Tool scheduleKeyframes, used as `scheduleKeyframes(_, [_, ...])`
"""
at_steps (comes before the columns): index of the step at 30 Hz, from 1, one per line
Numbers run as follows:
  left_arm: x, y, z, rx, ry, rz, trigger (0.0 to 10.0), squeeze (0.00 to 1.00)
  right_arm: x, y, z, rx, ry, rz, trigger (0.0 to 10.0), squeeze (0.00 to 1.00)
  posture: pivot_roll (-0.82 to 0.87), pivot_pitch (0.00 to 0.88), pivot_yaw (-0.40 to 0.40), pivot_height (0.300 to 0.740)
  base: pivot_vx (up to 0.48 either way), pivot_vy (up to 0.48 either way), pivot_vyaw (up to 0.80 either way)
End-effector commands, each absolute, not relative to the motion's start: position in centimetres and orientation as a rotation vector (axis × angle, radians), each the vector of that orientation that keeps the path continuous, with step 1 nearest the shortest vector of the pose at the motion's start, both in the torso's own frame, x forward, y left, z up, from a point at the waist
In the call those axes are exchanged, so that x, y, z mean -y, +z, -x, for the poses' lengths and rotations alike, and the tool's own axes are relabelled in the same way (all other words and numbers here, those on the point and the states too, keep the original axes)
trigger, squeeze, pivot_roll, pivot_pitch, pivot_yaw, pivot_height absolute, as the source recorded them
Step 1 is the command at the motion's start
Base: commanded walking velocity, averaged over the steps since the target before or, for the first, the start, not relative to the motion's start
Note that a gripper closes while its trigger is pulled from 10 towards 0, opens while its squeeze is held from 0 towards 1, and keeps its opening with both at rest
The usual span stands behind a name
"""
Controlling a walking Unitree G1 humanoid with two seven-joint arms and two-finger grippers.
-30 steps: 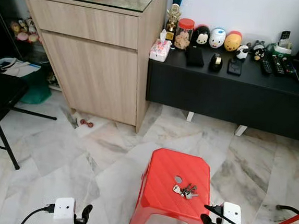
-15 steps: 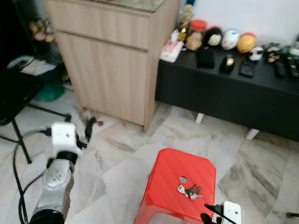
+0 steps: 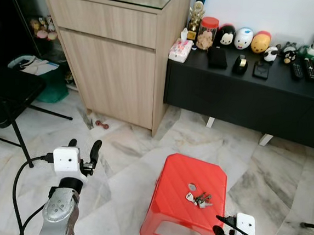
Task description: Hang keys on a hook
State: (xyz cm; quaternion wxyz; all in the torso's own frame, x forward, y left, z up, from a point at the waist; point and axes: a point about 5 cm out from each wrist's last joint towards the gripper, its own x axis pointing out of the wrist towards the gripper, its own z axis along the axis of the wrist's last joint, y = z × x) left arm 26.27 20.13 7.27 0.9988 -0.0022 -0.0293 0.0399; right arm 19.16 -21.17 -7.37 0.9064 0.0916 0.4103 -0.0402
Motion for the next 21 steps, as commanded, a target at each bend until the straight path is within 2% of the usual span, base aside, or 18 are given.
scheduleKeyframes(1, [-20.07, 7.47, -26.62, 0.052, 0.077, 0.013, 10.0, 0.0, 21.29, -7.56, -18.76, -0.853, -0.107, -0.2, 10.0, 0.0, -0.09, 0.04, -0.026, 0.74, 0.0, 0.375, 0.0])
scheduleKeyframes(3, [-19.88, 7.67, -26.78, 0.044, 0.067, 0.014, 10.0, 0.0, 21.36, -7.57, -18.73, -0.853, -0.121, -0.196, 10.0, 0.0, -0.09, 0.038, -0.026, 0.74, 0.0, 0.373, 0.0])
scheduleKeyframes(11, [-19.78, 7.82, -26.71, 0.032, 0.059, 0.016, 10.0, 0.0, 21.55, -7.57, -18.67, -0.848, -0.146, -0.187, 10.0, 0.0, -0.09, 0.036, -0.029, 0.74, 0.0, 0.376, -0.55])
scheduleKeyframes(16, [-19.75, 7.96, -26.76, 0.032, 0.054, 0.016, 10.0, 0.0, 21.59, -7.49, -18.75, -0.834, -0.153, -0.188, 10.0, 0.0, -0.09, 0.045, -0.029, 0.74, 0.0, 0.37, 0.0])
scheduleKeyframes(21, [-19.7, 8.27, -26.81, 0.035, 0.044, 0.0, 10.0, 0.0, 21.58, -7.45, -18.8, -0.826, -0.16, -0.19, 10.0, 0.0, -0.09, 0.051, -0.028, 0.74, 0.0, 0.0, 0.0])
